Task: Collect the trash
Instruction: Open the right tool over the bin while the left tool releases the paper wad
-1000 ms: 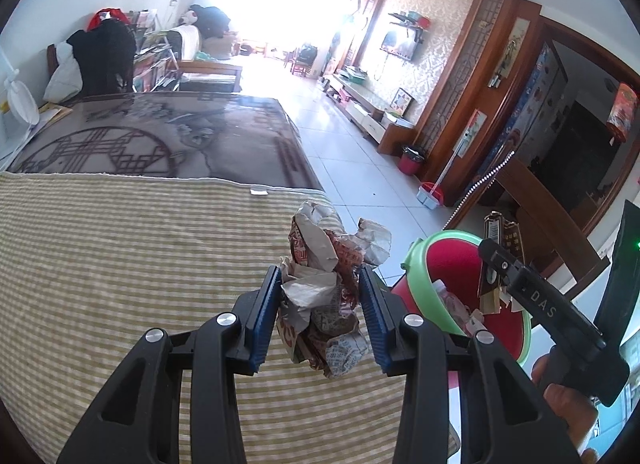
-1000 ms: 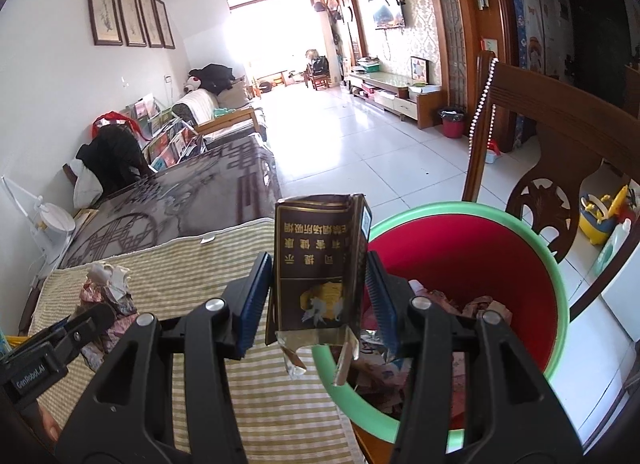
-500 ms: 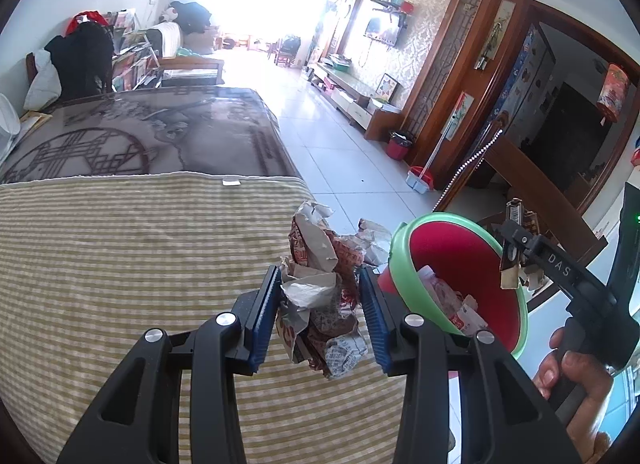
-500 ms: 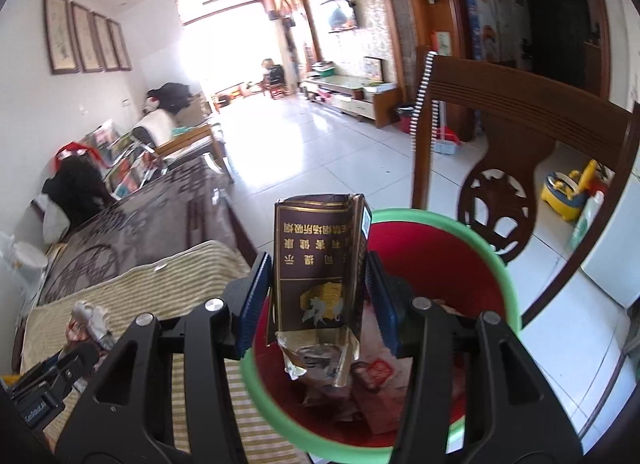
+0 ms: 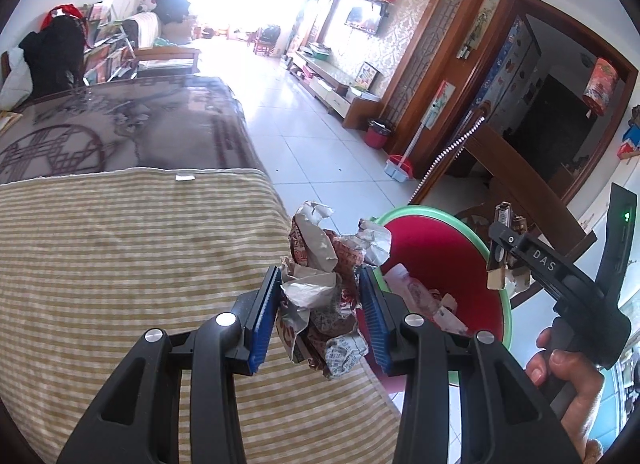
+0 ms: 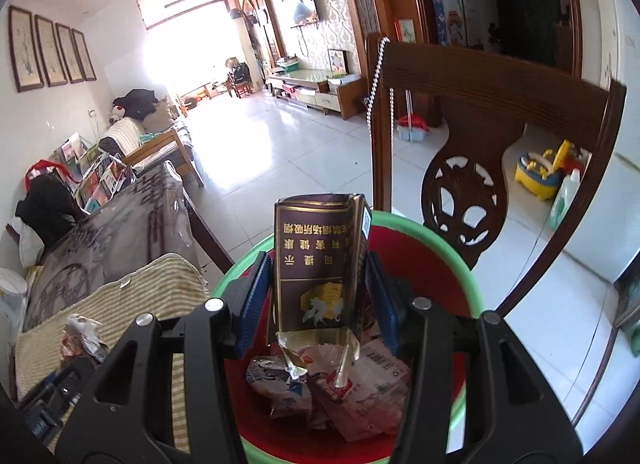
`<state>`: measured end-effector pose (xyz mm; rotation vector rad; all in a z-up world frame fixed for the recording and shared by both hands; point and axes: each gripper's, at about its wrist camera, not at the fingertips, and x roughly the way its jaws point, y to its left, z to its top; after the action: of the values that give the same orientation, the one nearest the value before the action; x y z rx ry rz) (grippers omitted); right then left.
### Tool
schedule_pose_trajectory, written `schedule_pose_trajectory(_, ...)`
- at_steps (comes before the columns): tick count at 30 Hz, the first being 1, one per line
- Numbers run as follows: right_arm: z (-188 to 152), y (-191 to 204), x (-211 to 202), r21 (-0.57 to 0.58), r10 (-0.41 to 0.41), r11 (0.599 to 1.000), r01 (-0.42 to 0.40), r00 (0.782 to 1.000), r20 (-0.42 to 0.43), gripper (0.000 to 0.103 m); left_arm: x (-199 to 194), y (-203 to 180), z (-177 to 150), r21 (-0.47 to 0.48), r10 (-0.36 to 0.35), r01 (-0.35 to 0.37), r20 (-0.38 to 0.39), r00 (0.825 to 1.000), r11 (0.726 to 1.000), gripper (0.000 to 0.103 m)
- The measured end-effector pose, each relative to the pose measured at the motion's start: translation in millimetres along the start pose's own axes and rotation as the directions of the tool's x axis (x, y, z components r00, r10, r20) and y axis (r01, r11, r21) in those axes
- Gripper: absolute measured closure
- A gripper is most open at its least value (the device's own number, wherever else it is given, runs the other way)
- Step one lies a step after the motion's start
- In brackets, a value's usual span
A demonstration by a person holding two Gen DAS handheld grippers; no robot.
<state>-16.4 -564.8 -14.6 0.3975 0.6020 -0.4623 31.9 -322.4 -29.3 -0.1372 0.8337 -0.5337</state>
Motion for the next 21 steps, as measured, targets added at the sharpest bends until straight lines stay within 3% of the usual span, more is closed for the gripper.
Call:
schedule_pose_trajectory(3, 0.3, 1.0, 0.9, -0.01, -0.021, 1.0, 0.021, 1.0, 0.006, 0.056, 6.0, -7.4, -0.1, 0.014, -0.013, 0.013, -0.009, 1.0, 1.0, 0.065)
schedule_pose_trajectory(5, 0.6, -0.7, 2.3, -0.007, -0.058, 0.998, 0.058, 0.998, 0.008, 0.05, 11.8, -14.2, 1.7, 0.013, -0.039, 0.039, -0.018, 0.999, 0.999, 0.065)
schedule_pose_trajectory(7, 2.2, -4.4, -1.7, 0.028, -0.104, 0.994, 0.103, 0.994, 0.037, 0.015, 16.7, -21.1, 6.7, 0.011, -0.08, 0.08, -0.026, 0.996, 0.997, 0.065)
schedule_pose_trajectory(8, 3.5, -9.9, -7.0, 0.066, -0.131, 0.99, 0.126, 0.989, 0.073, 0.012, 19.5, -25.7, 9.5, 0.015, -0.098, 0.099, -0.031, 0.995, 0.995, 0.065)
schedule_pose_trajectory(11, 6.0, -23.4, -18.9, 0.142, -0.198, 0.974, 0.178, 0.97, 0.138, 0.008, 32.2, -49.7, 17.4, 0.046, -0.152, 0.154, -0.044, 0.987, 0.987, 0.063)
schedule_pose_trajectory(13, 6.5, -31.2, -28.2, 0.196, -0.254, 0.956, 0.218, 0.949, 0.185, 0.007, 41.5, -66.8, 21.5, 0.079, -0.186, 0.19, -0.058, 0.981, 0.978, 0.053)
schedule_pose_trajectory(16, 6.6, -38.8, -40.5, 0.253, -0.297, 0.938, 0.236, 0.923, 0.243, 0.005, 49.8, -82.8, 21.6, 0.112, -0.212, 0.22, -0.082, 0.974, 0.969, 0.03)
schedule_pose_trajectory(18, 5.6, -40.3, -46.4, 0.273, -0.307, 0.933, 0.232, 0.912, 0.272, 0.005, 46.8, -83.4, 19.7, 0.121, -0.217, 0.224, -0.07, 0.974, 0.967, 0.025)
schedule_pose_trajectory(21, 6.7, -33.0, -42.9, 0.243, -0.286, 0.944, 0.224, 0.921, 0.263, 0.005, 36.0, -69.9, 16.6, 0.1, -0.198, 0.203, -0.051, 0.979, 0.974, 0.021)
